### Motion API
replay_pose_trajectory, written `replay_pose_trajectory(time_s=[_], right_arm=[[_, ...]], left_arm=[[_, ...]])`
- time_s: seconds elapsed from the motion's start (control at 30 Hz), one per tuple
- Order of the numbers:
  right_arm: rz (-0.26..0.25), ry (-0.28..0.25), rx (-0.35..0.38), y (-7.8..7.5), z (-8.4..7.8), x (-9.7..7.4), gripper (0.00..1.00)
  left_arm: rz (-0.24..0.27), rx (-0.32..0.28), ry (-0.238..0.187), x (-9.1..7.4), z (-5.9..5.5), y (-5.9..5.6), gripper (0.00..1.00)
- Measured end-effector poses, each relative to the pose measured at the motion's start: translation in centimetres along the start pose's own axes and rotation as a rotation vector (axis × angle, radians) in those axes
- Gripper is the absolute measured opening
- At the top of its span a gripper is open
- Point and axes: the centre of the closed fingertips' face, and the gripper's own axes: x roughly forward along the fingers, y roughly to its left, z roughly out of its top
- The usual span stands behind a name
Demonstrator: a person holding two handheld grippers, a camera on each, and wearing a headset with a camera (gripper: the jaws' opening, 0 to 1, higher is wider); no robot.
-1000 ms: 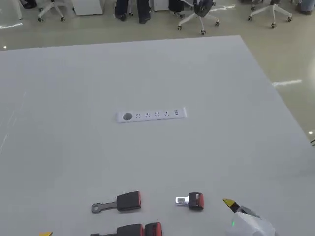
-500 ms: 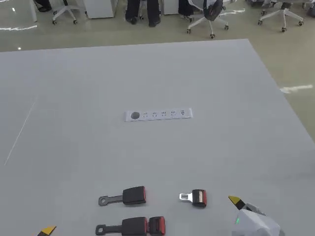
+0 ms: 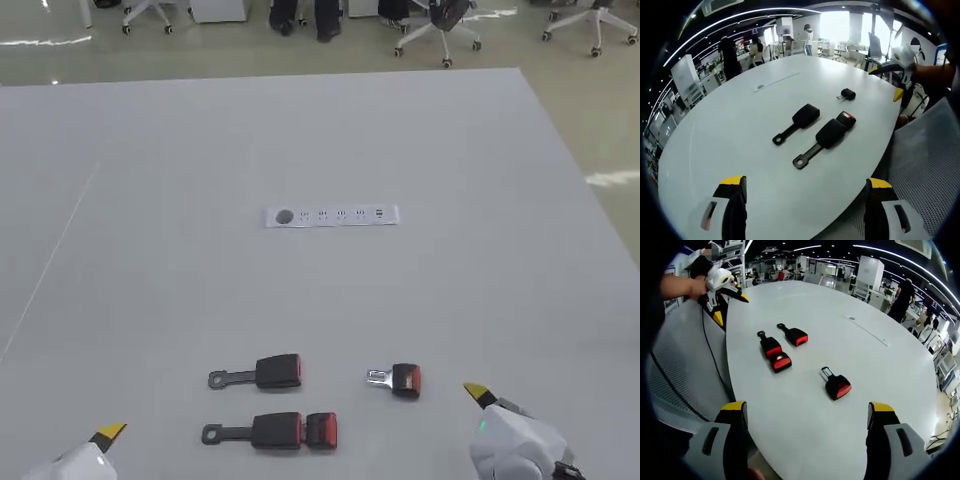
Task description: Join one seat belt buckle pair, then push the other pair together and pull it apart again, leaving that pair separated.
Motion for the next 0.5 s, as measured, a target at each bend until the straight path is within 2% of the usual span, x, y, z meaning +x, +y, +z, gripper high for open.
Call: replay_pose_trajectory(time_s=[0.1, 0.27, 0.5], right_arm=[[0.002, -0.004, 0.003, 0.33, 0.24, -0.36, 1.0], [0.006, -0.003, -0.001, 0.38, 0.03, -0.17, 1.0], [0.0, -0.006, -0.004, 0.24, 0.08, -0.4, 1.0]], left_arm=[[0.005, -0.002, -0.003, -0.13, 0.0, -0.08, 1.0], [0.007, -0.002, 0.002, -0.42, 0.03, -0.85, 1.0], [0.013, 0.003, -0.004, -0.53, 0.0, -0.68, 1.0]])
